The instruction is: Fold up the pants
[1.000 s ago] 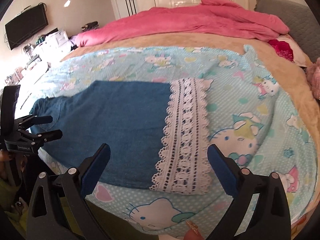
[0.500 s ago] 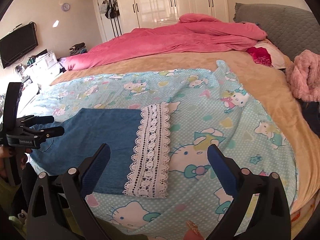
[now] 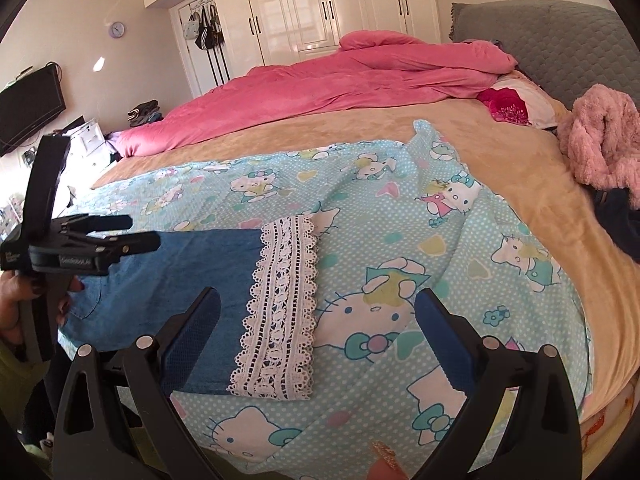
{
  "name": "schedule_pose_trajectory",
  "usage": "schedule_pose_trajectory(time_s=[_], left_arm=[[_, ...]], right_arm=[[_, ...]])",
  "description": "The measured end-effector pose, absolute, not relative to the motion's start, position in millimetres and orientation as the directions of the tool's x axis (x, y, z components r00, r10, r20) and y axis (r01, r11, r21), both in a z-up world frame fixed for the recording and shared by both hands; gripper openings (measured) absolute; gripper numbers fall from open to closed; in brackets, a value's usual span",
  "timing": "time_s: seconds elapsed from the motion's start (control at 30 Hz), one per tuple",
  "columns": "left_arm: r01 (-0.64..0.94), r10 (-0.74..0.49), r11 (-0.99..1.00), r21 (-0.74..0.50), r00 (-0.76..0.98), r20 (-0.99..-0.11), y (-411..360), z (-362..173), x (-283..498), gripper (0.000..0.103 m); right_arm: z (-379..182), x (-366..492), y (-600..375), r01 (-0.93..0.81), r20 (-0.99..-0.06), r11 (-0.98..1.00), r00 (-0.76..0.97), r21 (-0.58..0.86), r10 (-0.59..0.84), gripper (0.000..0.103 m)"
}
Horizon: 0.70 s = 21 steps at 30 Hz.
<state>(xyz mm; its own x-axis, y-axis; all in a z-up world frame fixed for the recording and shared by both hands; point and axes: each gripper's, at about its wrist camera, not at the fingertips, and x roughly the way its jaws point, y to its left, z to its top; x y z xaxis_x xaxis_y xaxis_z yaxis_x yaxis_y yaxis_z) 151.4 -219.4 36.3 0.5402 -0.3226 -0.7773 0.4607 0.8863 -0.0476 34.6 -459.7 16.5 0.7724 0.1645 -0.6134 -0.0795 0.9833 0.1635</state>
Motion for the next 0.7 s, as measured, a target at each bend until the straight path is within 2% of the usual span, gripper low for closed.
schedule_pose_trajectory(time_s=[0.27,0.7], left_arm=[[0.500,-0.353,0.864,-0.063,0.509,-0.785,-247.1,27.3,181.0,0.094],[0.557,-0.361,0.828,-0.061,0.448,-0.818,-285.2,-8.5,222.5,0.094]], right_arm=[[0.6,37.3,-458.5,-0.076,-0.641,0.983,0.749,0.166,0.166,0.097],[-39.4,50.4,-431.6,-0.110,-0.710,0.962,0.656,0.248,0.258,0.097]])
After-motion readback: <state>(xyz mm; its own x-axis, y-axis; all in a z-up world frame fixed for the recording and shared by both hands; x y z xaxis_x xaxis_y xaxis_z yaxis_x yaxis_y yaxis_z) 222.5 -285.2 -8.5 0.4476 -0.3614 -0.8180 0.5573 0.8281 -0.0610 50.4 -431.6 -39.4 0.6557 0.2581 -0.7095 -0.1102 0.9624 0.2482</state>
